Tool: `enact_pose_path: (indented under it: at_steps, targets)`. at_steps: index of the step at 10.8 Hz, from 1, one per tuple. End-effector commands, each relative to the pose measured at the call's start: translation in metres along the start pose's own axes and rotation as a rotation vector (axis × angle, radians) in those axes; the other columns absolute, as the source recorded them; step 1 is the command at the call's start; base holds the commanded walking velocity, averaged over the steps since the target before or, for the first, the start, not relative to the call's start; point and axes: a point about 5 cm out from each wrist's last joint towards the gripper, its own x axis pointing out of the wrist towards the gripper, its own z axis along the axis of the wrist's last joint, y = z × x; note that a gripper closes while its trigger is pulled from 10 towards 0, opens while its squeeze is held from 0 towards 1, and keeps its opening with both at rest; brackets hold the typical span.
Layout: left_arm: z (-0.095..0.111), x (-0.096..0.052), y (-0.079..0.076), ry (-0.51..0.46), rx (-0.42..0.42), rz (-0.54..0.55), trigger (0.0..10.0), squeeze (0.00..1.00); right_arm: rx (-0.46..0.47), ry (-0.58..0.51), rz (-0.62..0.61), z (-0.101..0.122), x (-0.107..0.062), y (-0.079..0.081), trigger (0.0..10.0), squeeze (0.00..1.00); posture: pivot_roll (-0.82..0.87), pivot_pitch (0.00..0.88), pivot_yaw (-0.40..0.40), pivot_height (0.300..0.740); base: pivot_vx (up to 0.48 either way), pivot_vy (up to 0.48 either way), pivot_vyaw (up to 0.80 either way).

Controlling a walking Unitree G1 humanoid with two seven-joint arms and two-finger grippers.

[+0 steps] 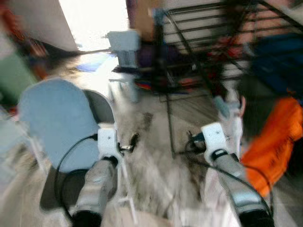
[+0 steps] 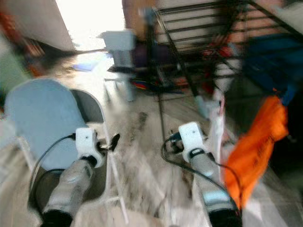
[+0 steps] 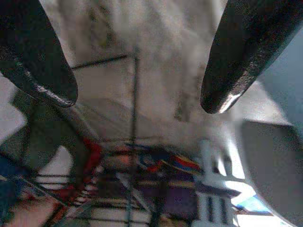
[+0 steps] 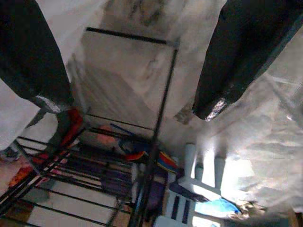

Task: Hang hanger

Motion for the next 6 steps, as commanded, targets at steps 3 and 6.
enact_pose_path:
  at_steps: [3,6]
  targets:
    - [0.001,-0.004,0.004,0.003,-0.006,-0.012,10.0,0.0,0.003,-0.016,0.001,0.001,-0.003,0.005,10.0,0.61,-0.23,0.0,0.092,0.74,0.0,0.0,0.0]
    - [-0.001,-0.004,0.002,0.023,0.001,-0.032,10.0,0.0,0.009,0.006,-0.011,-0.005,-0.011,0.005,10.0,0.6,-0.24,0.0,0.098,0.74,0.0,0.0,0.0]
